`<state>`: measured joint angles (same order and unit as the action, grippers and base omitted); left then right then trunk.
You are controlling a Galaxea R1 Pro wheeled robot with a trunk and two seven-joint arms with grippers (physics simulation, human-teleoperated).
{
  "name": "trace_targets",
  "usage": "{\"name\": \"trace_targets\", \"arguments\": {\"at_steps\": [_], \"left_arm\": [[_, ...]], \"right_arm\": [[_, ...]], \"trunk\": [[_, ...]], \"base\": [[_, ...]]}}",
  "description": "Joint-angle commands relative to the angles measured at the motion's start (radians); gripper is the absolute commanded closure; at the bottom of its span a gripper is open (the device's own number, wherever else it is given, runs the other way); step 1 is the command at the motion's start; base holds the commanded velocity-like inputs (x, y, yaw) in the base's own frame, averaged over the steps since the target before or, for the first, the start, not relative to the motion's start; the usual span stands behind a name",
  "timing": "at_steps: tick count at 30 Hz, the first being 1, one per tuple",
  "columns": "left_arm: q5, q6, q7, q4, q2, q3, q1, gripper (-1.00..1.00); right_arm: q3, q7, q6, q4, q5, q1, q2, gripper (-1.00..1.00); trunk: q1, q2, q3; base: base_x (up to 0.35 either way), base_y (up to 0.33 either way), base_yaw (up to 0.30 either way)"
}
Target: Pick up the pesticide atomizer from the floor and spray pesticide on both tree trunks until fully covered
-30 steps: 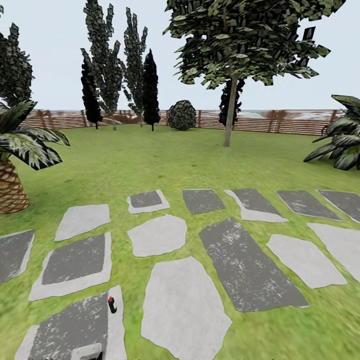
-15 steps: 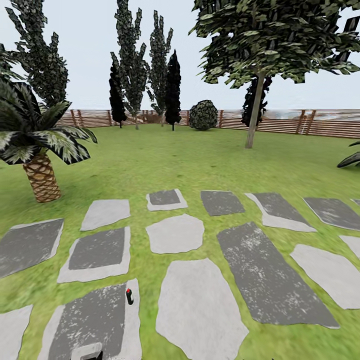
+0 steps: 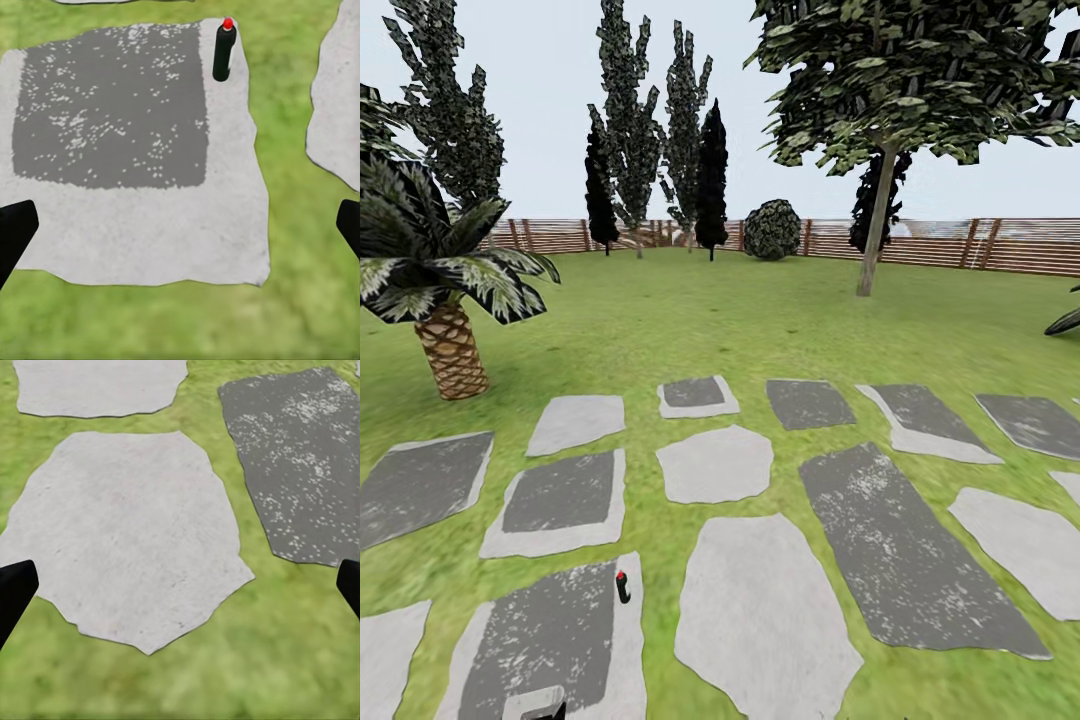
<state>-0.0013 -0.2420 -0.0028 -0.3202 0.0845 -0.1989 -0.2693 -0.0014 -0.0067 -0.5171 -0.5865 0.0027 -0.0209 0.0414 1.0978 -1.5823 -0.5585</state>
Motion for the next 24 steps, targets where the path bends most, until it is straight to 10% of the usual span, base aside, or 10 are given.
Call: {"name": "trace_targets", "arguments": {"at_steps": [1,24], "left_arm": [[0.000,-0.003,0.000,0.001,0.000,-0.002,-0.001,-1.00],[0.000,-0.003,0.000,0.001,0.000,-0.005,-0.001,-1.00]], "right_arm": [[0.000,-0.001,-0.003,0.001,0.000,-0.001,0.000,-1.00],[-0.001,-0.001,-0.003,0.000,0.000,-0.001,0.000,-1.00]], "trunk": [[0.004,-0.008,-0.004],[0.092,-0.169,-0.073]], "base": [[0.000,0.000,0.000],[0.000,0.000,0.034]]}}
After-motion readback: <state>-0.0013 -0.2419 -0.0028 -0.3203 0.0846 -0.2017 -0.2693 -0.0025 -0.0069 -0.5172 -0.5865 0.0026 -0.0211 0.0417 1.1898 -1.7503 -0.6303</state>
